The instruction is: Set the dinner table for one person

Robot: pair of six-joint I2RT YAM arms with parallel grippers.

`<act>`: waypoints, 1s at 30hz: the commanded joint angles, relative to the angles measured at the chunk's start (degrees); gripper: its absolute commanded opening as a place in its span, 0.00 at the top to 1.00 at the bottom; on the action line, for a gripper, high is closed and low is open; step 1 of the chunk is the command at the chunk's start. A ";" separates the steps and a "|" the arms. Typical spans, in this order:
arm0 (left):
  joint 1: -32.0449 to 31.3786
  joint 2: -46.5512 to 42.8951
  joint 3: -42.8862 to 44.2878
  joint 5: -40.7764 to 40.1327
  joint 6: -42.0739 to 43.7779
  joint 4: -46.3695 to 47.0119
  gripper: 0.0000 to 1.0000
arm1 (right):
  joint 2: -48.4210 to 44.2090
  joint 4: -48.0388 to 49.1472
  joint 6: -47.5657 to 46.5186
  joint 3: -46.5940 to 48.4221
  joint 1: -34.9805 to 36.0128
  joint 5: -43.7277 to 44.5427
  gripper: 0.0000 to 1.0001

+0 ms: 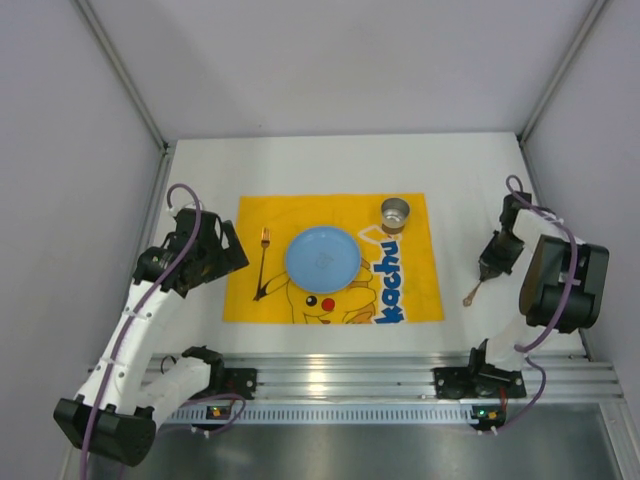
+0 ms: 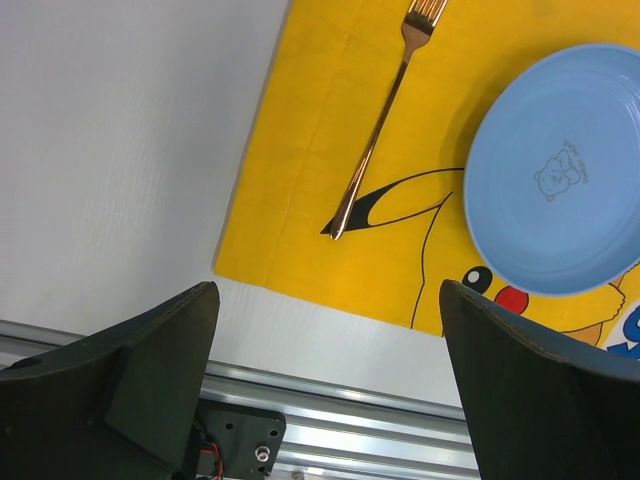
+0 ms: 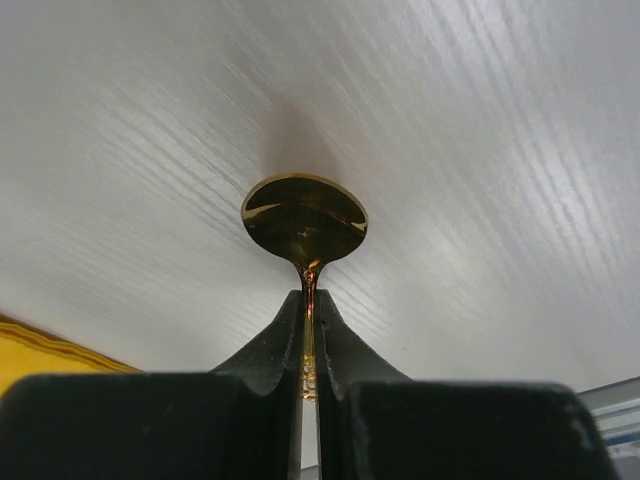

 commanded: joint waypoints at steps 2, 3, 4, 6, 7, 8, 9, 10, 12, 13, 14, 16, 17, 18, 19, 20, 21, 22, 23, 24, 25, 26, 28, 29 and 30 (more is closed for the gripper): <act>-0.09 -0.04 2.01 -0.95 -0.15 -0.74 0.03 | -3.69 -2.55 -2.72 10.96 1.80 6.15 1.00; -0.09 -0.03 2.01 -0.86 -0.06 -0.65 0.03 | -4.57 -3.61 -2.80 12.38 3.02 6.68 1.00; -0.09 0.23 2.10 -0.77 -0.06 -0.56 0.04 | -5.54 -5.88 -2.72 13.79 4.08 7.55 1.00; -0.09 0.75 2.36 -0.60 0.02 -0.39 0.03 | -8.70 -8.00 -2.28 17.22 9.06 8.61 1.00; -0.09 0.93 2.54 -0.68 0.03 -0.21 0.03 | -10.54 -9.93 -1.23 18.54 11.27 9.66 1.00; -0.09 1.11 2.71 -0.60 0.11 -0.12 0.03 | -11.60 -10.82 -0.44 18.81 13.56 9.76 1.00; -0.09 1.54 2.89 -0.68 0.37 0.05 0.03 | -12.40 -11.35 0.52 18.64 20.19 9.67 1.00; -0.09 1.72 3.06 -0.68 0.46 0.14 0.03 | -13.28 -11.61 2.62 18.38 23.65 9.06 1.00; -0.09 2.42 3.42 -0.68 0.90 0.49 0.03 | -14.86 -12.14 5.09 17.06 34.25 8.88 1.00; -0.09 2.60 3.50 -0.60 1.08 0.49 0.03 | -14.95 -12.06 7.71 16.45 37.80 9.40 1.00; -0.09 3.04 4.03 -0.51 1.25 0.58 0.03 | -14.78 -11.97 9.13 16.27 40.88 10.02 1.00; -0.09 3.65 4.47 -0.42 1.61 0.41 0.03 | -13.56 -10.31 12.55 14.61 48.28 10.46 1.00; -0.09 3.74 4.82 -0.42 1.69 0.41 0.03 | -12.94 -8.30 13.71 13.99 50.73 10.29 1.00; -0.09 3.83 4.91 -0.42 1.78 0.49 0.03 | -12.06 -6.97 15.20 13.37 51.46 9.50 1.00; -0.09 3.92 5.00 -0.16 1.87 0.32 0.03 | -10.05 -5.83 15.82 12.58 51.98 8.10 1.00; -0.09 3.83 5.35 -0.16 1.87 0.23 0.03 | -8.90 -3.90 16.44 12.40 52.77 7.83 1.00; -0.09 3.83 5.44 -0.16 1.87 0.06 0.03 | -7.76 -2.92 17.05 12.40 52.95 7.22 1.00; -0.09 3.83 5.87 -0.33 2.05 -0.56 0.03 | -5.48 -1.96 17.32 12.66 53.04 6.86 1.00; -0.09 4.01 6.23 -0.51 2.05 -0.91 0.03 | -4.33 -1.17 17.50 12.92 53.04 6.69 1.00; -0.09 4.01 6.67 -0.68 2.05 -1.44 0.03 | -3.28 0.41 17.50 13.27 53.04 6.25 1.00; -0.09 4.10 7.19 -0.86 1.96 -1.88 0.03 | -0.92 0.95 17.41 14.32 53.04 6.07 1.00; -0.09 4.18 8.24 -0.95 1.79 -2.66 0.03 | 0.24 1.47 17.24 14.77 53.04 5.98 1.00; -0.09 4.19 8.95 -0.60 1.43 -3.20 0.03 | 3.66 2.88 16.71 16.60 53.04 5.98 1.00; -0.09 4.18 9.56 -0.42 1.34 -3.72 0.03 | 4.81 3.49 16.62 17.05 53.04 5.81 1.00; -0.09 4.36 9.83 -0.33 1.34 -4.07 0.03 | 5.87 4.02 16.53 17.49 52.96 5.81 1.00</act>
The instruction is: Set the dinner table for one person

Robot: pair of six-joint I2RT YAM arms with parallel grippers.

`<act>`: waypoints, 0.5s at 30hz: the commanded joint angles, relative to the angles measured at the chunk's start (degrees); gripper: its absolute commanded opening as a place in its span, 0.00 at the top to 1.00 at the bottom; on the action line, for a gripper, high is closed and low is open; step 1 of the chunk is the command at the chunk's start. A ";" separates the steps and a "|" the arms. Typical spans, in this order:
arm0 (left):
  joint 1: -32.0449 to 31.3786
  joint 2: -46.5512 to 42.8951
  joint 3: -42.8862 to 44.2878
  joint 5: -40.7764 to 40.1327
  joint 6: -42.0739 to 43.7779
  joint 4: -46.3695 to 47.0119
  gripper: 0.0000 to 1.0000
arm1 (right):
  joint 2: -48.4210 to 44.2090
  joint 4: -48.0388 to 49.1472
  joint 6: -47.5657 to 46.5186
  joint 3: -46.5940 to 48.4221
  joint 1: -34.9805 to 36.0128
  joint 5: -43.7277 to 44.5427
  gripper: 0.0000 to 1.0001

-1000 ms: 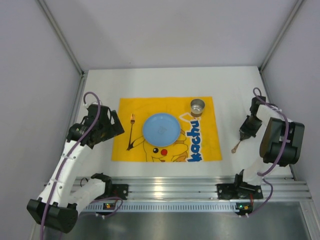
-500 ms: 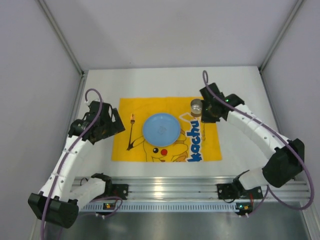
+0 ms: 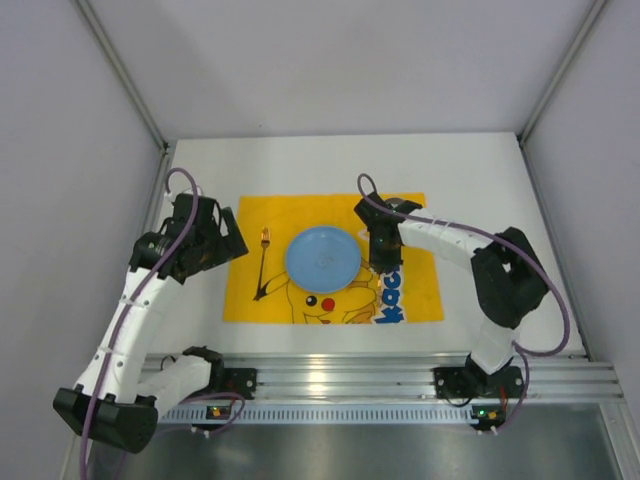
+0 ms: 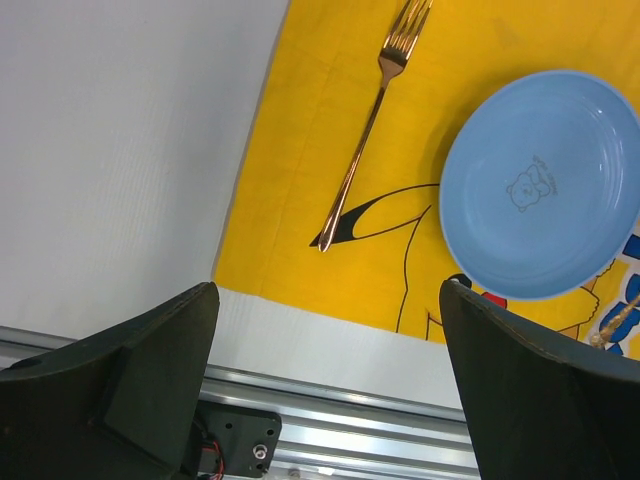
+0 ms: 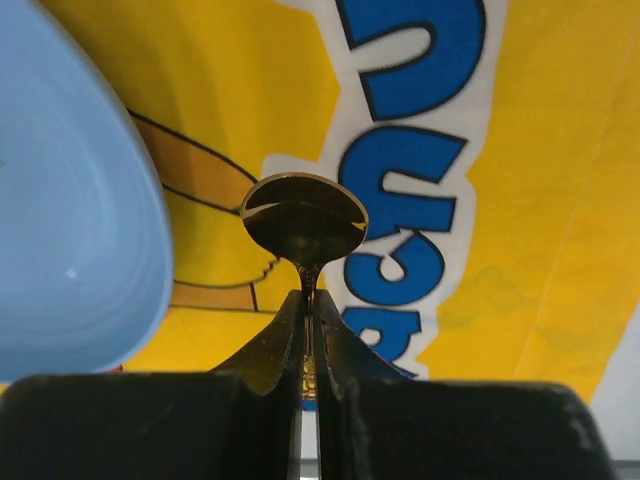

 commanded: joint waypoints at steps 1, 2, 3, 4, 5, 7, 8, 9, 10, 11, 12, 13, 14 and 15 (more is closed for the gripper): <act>-0.09 -0.03 3.23 -0.24 0.23 -2.41 0.03 | 4.01 5.47 0.77 4.94 0.41 -0.31 1.00; -0.09 0.14 3.58 -0.59 0.75 -2.94 0.03 | 4.99 5.82 0.77 5.48 0.41 -0.49 1.00; -0.09 0.06 3.85 -1.55 1.02 -3.99 0.03 | 5.95 6.00 0.86 5.83 0.41 -0.49 1.00; -0.09 0.05 4.20 -1.91 1.28 -4.44 0.03 | 7.27 6.26 1.03 6.53 0.50 -0.40 1.00; -0.09 -0.03 4.72 -2.44 1.72 -5.14 0.03 | 7.80 6.44 1.04 6.71 0.41 -0.49 1.00; -0.09 -0.30 5.17 -3.06 1.99 -5.49 0.02 | 8.68 6.53 1.21 6.97 0.41 0.21 1.00; -0.09 -0.30 5.17 -3.06 2.25 -5.49 0.02 | 8.77 6.53 1.21 7.06 0.41 0.47 0.99; -0.09 -0.47 5.17 -3.15 2.34 -5.58 0.02 | 8.78 6.62 1.39 7.06 0.41 1.61 0.96; -0.09 -0.30 5.08 -3.49 2.34 -5.67 0.02 | 8.51 6.62 1.47 6.98 0.41 2.14 0.87; -0.09 -0.21 4.99 -3.58 2.25 -5.67 0.02 | 8.34 6.44 1.74 6.89 0.41 2.67 0.79; -0.09 -0.12 4.99 -3.67 2.08 -5.67 0.02 | 8.07 6.44 1.83 6.71 0.41 3.72 0.72; -0.09 -0.03 4.91 -3.59 2.08 -5.41 0.02 | 7.46 6.44 1.83 6.71 0.41 4.16 0.58; -0.09 0.23 4.82 -3.41 1.99 -5.15 0.02 | 7.20 6.35 1.91 6.63 0.33 4.78 0.52; -0.09 0.23 4.82 -3.32 1.99 -4.79 0.02 | 6.85 5.74 2.09 6.62 0.41 6.26 0.46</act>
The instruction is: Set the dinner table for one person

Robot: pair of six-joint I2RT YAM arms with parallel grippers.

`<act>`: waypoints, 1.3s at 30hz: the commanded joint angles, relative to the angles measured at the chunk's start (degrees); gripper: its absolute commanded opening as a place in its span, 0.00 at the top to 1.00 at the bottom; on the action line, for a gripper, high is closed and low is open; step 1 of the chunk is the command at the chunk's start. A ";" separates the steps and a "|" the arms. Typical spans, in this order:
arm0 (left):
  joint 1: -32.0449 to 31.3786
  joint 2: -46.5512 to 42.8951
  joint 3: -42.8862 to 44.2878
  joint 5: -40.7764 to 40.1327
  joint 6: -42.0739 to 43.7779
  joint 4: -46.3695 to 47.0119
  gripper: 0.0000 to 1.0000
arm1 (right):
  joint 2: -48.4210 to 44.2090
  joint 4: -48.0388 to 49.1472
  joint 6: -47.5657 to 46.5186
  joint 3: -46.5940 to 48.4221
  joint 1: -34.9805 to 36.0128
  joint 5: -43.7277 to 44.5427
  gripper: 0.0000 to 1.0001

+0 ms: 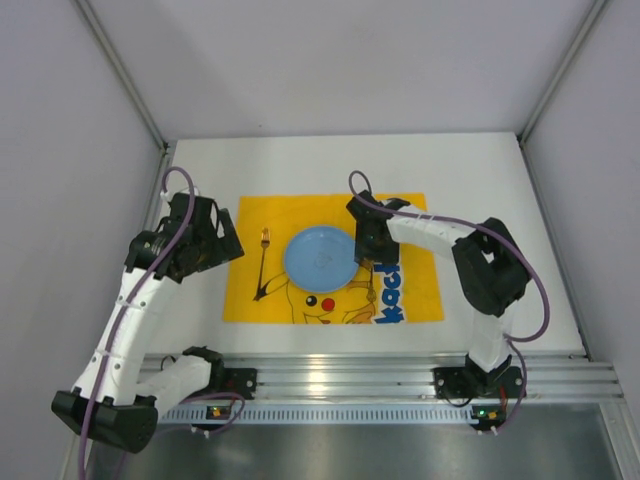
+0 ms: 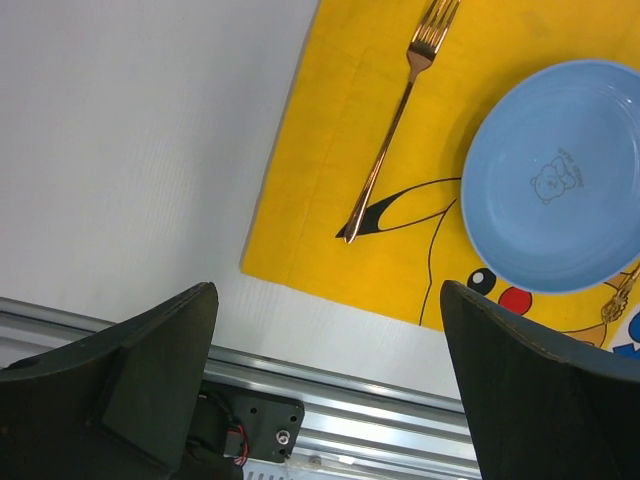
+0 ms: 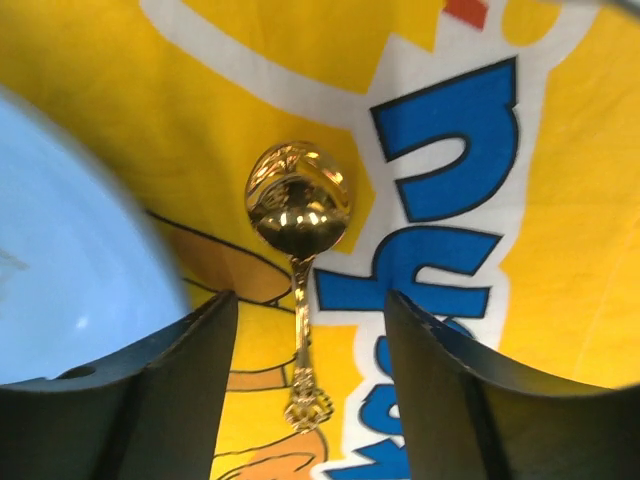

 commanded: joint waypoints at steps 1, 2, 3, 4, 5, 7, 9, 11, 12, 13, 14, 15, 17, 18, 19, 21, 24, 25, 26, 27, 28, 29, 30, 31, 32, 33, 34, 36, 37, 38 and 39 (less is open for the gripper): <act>-0.09 0.49 1.76 -1.03 0.74 0.19 0.02 | -3.01 0.14 0.71 2.14 0.41 5.05 0.37; -0.09 1.10 1.84 -1.29 0.57 0.63 0.02 | -3.45 -0.38 0.71 2.23 0.41 5.67 0.33; -0.09 1.37 1.93 -1.55 0.65 0.90 0.02 | -4.07 -1.34 0.45 2.49 0.41 6.45 0.32; -0.09 1.98 2.54 -2.25 0.74 1.07 0.02 | -5.29 -1.88 0.28 3.11 0.41 6.64 0.30; -0.09 2.95 3.07 -5.04 1.00 0.99 0.02 | -6.18 -2.40 -0.34 3.37 0.50 6.64 0.30; -0.09 4.36 5.26 -9.36 1.53 0.81 0.02 | -9.59 -2.76 -1.48 3.90 0.94 5.59 0.30; -0.09 6.37 6.24 -11.57 5.03 3.16 0.02 | -14.24 -2.67 -3.84 3.73 2.52 5.58 0.29; -0.09 7.87 6.94 -12.45 7.76 5.02 0.02 | -17.59 -2.32 -6.39 3.38 4.79 5.84 0.28; -0.09 9.01 6.68 -15.50 7.77 6.86 0.02 | -19.44 -2.15 -7.19 2.33 5.59 6.72 0.28; -0.09 9.19 5.11 -17.79 7.16 8.18 0.01 | -23.81 -1.62 -8.07 1.54 6.56 7.34 0.28; 0.00 9.02 3.27 -19.64 8.03 10.98 0.01 | -26.29 -0.40 -8.77 0.66 8.57 8.56 0.28; 0.00 7.54 0.64 -21.57 9.17 18.49 0.01 | -31.88 0.48 -9.82 -1.79 9.80 12.40 0.28; 0.00 4.38 -10.50 -21.16 14.87 30.11 0.02 | -37.79 4.85 -10.88 -5.40 12.09 15.15 0.20; 0.00 2.10 -14.81 -20.98 16.11 35.30 0.03 | -43.31 6.71 -10.80 -10.03 12.10 15.51 0.03; 0.09 -2.54 -23.55 -20.63 17.25 47.01 0.03 | -45.97 9.08 -10.45 -12.94 12.10 15.86 0.00; 0.17 -7.83 -36.82 -17.75 21.11 59.10 0.04 | -52.81 14.10 -11.32 -20.31 12.10 15.69 0.00; 0.52 -14.35 -50.14 -10.20 27.63 83.04 0.01 | -59.15 16.31 -12.64 -25.35 12.01 14.56 0.00; 2.70 -11.31 -53.14 -7.04 29.12 86.47 0.01 | -60.23 16.23 -12.65 -25.89 12.01 14.37 0.00; 3.77 -9.20 -54.22 -7.61 28.70 88.77 0.01 | -61.02 16.22 -13.08 -26.15 12.01 14.11 0.00; 4.39 -6.74 -56.40 -9.10 27.82 91.31 0.01 | -62.33 16.14 -13.78 -26.42 12.01 12.80 0.00; 5.61 -5.15 -57.56 -9.11 27.38 94.91 0.01 | -62.96 16.05 -14.48 -26.42 12.01 12.18 0.00; 6.67 -1.74 -58.35 -4.50 27.37 100.34 0.01 | -63.22 16.05 -15.27 -26.25 12.01 11.39 0.00; 7.81 0.21 -59.40 -2.11 27.03 103.70 0.01 | -63.66 15.79 -15.54 -26.16 12.01 11.21 0.00; 9.39 2.23 -59.59 -0.78 25.98 106.60 0.01 | -63.75 15.35 -15.81 -26.16 12.01 11.21 0.00; 9.93 4.95 -59.24 0.37 26.49 110.72 0.02 | -63.93 15.08 -15.64 -26.16 12.01 11.47 0.00; 10.19 8.89 -57.59 0.81 26.58 112.24 0.01 | -63.93 14.73 -15.03 -26.50 12.10 12.69 0.00; 10.89 11.54 -57.39 1.69 28.32 115.30 0.01 | -63.93 14.38 -14.32 -26.77 11.93 13.49 0.00; 12.73 17.94 -54.08 5.02 28.78 118.39 0.01 | -63.67 13.68 -12.65 -27.21 12.01 16.98 0.00; 13.27 19.64 -52.92 5.82 28.78 118.76 0.01 | -63.58 13.15 -11.86 -27.38 12.01 18.14 0.00; 13.79 20.96 -51.95 6.44 28.61 119.37 0.01 | -63.58 13.15 -11.77 -27.65 12.01 19.20 0.00; 14.06 22.54 -51.25 6.62 27.73 122.25 0.01 | -63.66 13.06 -11.77 -28.43 12.01 20.69 0.00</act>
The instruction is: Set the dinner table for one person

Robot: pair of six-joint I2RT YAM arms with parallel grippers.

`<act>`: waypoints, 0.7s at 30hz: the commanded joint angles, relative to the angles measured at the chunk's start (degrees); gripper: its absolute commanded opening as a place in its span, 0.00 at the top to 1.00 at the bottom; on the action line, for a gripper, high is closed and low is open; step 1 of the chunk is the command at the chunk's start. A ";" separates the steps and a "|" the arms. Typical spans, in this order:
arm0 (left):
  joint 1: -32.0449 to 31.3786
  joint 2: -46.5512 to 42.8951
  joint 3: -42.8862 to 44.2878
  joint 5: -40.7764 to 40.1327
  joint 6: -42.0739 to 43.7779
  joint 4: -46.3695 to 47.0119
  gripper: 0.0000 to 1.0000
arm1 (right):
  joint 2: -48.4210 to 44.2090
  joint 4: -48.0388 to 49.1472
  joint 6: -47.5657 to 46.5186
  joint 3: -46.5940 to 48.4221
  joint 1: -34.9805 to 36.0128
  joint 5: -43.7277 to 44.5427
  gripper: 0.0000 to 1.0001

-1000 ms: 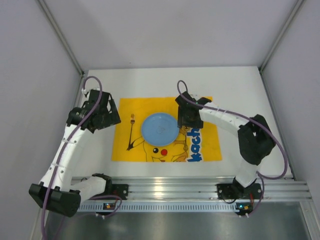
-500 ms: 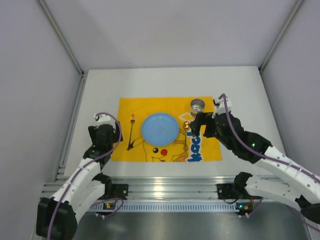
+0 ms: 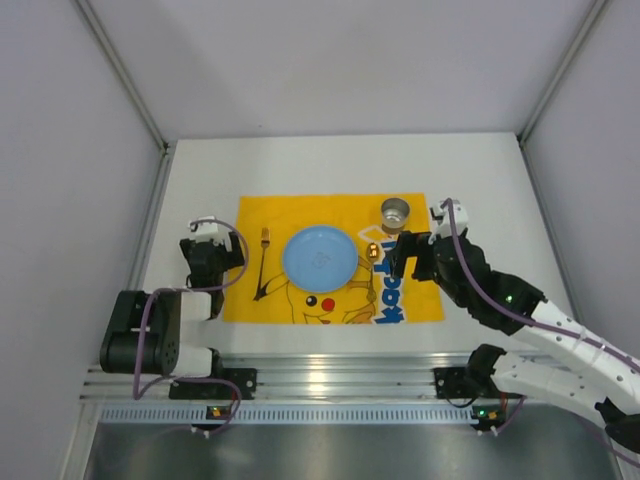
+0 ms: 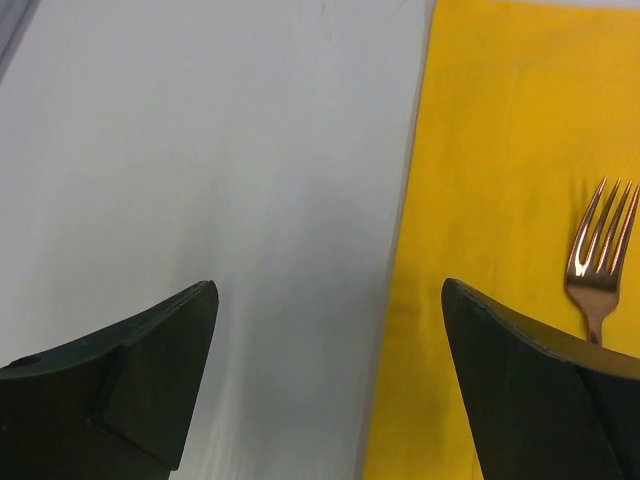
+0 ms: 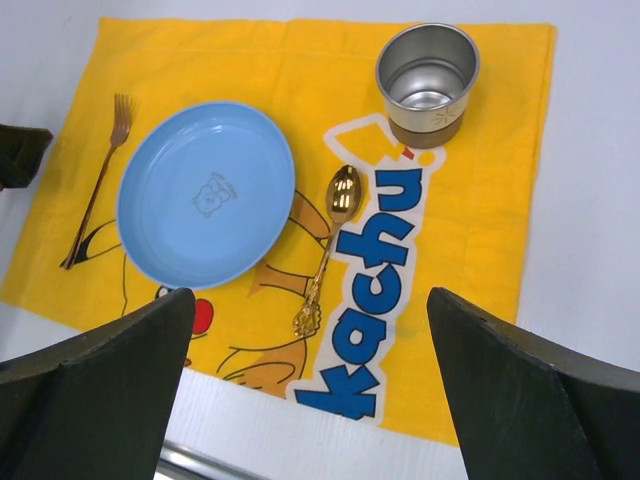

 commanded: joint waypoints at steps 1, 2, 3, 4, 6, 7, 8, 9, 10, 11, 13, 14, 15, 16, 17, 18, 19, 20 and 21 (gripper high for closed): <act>1.56 6.34 3.67 5.96 -1.10 17.18 0.01 | -0.72 0.89 1.11 -1.55 0.06 6.18 0.00; 1.56 8.47 3.40 5.62 -1.29 19.11 0.01 | -0.80 0.97 0.50 -2.00 0.15 6.80 0.00; 1.56 10.23 3.23 5.44 -1.46 20.87 0.02 | -0.89 1.15 0.06 -2.52 0.06 8.29 0.00; 1.65 12.51 3.31 6.57 -0.33 23.59 0.02 | -1.07 1.06 -0.38 -2.61 0.06 8.91 0.00; 1.56 12.44 3.84 7.55 0.29 22.39 0.01 | -1.68 1.06 -1.88 -3.05 0.06 9.88 0.00; 1.56 12.09 3.84 7.64 0.03 21.86 0.01 | -2.03 1.06 -1.79 -3.40 0.15 10.58 0.00; 1.56 12.18 3.84 7.73 0.21 22.03 0.02 | -2.73 1.50 -0.92 -4.54 0.15 12.93 0.00; 1.56 12.35 3.84 7.55 0.21 22.12 0.01 | -3.00 1.76 0.74 -5.42 0.06 14.96 0.00; 1.56 12.27 3.84 7.55 0.29 22.21 0.01 | -3.26 1.77 5.37 -6.21 0.06 17.33 0.00; 1.56 12.09 3.84 7.55 0.21 22.03 0.01 | -3.79 1.59 6.72 -7.70 0.15 21.01 0.00; 1.56 12.18 3.84 7.55 0.21 22.12 0.01 | -3.97 3.95 3.69 -9.20 0.15 26.11 0.00; 1.56 12.18 3.75 7.64 0.21 22.21 0.01 | -3.71 6.05 -0.17 -11.73 0.06 30.84 0.00; 1.56 12.18 3.84 7.55 0.21 22.12 0.01 | -3.53 14.95 -5.78 -13.67 -0.03 32.19 0.00; 1.56 12.09 3.84 7.64 0.21 22.21 0.01 | -3.27 19.91 -21.59 -16.04 -0.90 31.86 0.00; 1.56 12.18 3.75 7.64 0.21 22.29 0.01 | -2.31 25.44 -29.66 -21.46 -1.95 27.24 0.00; 1.56 12.26 3.84 7.55 0.21 22.21 0.01 | -1.86 29.67 -35.49 -24.12 -3.36 23.98 0.00; 1.56 12.18 3.75 7.55 0.21 22.21 0.01 | -1.60 35.37 -37.89 -25.80 -9.02 19.59 0.00; 1.56 12.18 3.84 7.55 0.21 22.21 0.01 | -1.07 37.52 -37.83 -28.52 -13.35 13.37 0.00; 1.56 12.26 3.75 7.55 0.21 22.21 0.01 | -0.29 40.50 -37.74 -30.28 -17.39 3.04 0.00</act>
